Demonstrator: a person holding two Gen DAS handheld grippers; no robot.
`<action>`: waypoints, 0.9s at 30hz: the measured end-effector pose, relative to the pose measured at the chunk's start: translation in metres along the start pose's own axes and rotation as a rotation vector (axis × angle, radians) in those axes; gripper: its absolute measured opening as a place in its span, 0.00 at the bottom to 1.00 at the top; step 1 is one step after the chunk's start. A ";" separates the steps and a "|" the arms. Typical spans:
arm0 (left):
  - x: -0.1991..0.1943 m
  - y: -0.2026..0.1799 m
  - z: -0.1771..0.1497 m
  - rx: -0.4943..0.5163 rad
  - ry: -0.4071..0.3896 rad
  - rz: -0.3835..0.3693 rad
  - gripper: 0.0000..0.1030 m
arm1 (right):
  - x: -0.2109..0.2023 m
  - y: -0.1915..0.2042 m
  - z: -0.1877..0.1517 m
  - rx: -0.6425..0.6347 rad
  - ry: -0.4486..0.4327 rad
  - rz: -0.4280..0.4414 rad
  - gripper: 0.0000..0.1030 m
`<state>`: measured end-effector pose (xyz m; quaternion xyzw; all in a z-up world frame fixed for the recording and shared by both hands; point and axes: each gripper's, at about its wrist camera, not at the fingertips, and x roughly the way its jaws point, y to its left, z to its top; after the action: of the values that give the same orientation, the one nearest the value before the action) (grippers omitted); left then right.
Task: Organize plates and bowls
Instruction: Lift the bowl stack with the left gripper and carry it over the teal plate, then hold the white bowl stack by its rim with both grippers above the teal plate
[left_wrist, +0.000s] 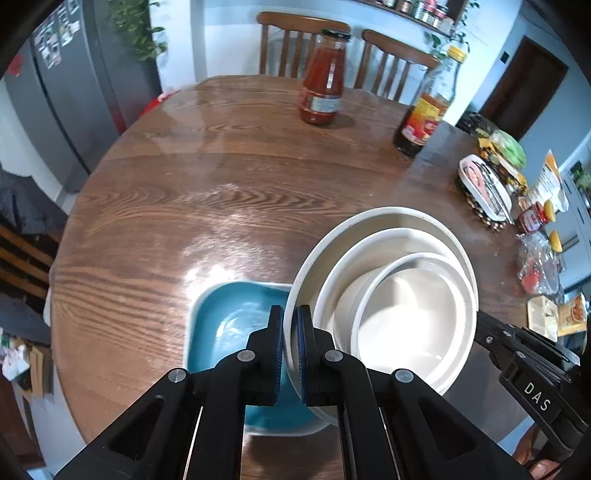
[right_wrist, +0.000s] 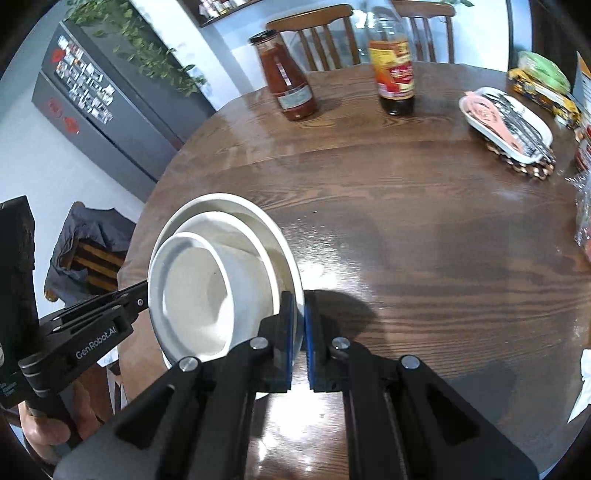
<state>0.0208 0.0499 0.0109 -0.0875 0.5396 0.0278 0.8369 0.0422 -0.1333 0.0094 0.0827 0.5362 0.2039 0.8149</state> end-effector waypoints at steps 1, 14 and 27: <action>-0.002 0.006 -0.002 -0.005 -0.002 0.004 0.03 | 0.001 0.004 0.000 -0.006 0.001 0.002 0.09; -0.001 0.060 -0.019 -0.061 0.035 0.042 0.03 | 0.033 0.047 -0.010 -0.050 0.067 0.033 0.09; 0.031 0.073 -0.020 -0.017 0.124 0.021 0.03 | 0.062 0.048 -0.020 0.011 0.137 -0.014 0.09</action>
<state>0.0060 0.1165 -0.0338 -0.0904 0.5909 0.0357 0.8009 0.0335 -0.0658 -0.0336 0.0695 0.5925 0.2002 0.7772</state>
